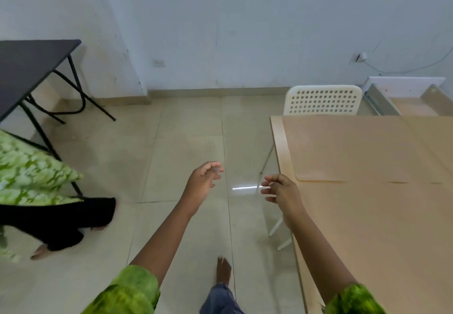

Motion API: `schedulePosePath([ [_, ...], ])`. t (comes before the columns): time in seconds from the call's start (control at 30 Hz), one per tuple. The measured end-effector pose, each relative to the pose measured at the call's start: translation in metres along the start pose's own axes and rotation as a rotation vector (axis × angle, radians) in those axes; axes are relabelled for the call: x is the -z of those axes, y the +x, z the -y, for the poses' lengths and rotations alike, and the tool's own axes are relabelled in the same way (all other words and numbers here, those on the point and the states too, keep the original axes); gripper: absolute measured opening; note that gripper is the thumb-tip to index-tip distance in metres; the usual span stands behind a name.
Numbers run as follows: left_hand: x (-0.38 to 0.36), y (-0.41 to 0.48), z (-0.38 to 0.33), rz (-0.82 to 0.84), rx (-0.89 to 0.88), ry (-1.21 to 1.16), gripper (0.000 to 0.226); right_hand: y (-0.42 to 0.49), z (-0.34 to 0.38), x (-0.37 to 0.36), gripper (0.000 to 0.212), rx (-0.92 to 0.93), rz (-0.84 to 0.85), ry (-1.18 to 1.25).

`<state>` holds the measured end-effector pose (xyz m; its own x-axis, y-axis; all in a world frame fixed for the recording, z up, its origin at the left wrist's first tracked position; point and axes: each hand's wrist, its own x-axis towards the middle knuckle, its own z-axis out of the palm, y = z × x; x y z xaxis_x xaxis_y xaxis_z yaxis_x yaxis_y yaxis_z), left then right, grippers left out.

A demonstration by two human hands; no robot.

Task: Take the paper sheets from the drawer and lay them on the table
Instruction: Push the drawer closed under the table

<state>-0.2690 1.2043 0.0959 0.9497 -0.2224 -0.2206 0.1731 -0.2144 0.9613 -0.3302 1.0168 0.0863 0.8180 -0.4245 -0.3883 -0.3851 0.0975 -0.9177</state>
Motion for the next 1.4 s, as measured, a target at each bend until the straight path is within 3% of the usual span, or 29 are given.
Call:
schedulePosePath([
  [0.3,0.040,0.170,-0.058,0.017,-0.013,0.031,0.027,0.135,0.087,-0.063,0.025,0.025,-0.043,0.051],
  [0.87,0.075,0.472,-0.163,0.365,-0.103,-0.045,0.022,0.354,0.225,-0.143,0.027,0.088,-0.366,0.264],
  [1.07,0.038,0.566,-0.210,0.505,-0.159,-0.029,0.023,0.414,0.264,-0.120,0.031,0.111,-0.514,0.341],
  [1.4,-0.101,0.703,-0.289,0.693,-0.227,-0.016,0.026,0.535,0.326,-0.022,0.027,0.143,-0.667,0.424],
])
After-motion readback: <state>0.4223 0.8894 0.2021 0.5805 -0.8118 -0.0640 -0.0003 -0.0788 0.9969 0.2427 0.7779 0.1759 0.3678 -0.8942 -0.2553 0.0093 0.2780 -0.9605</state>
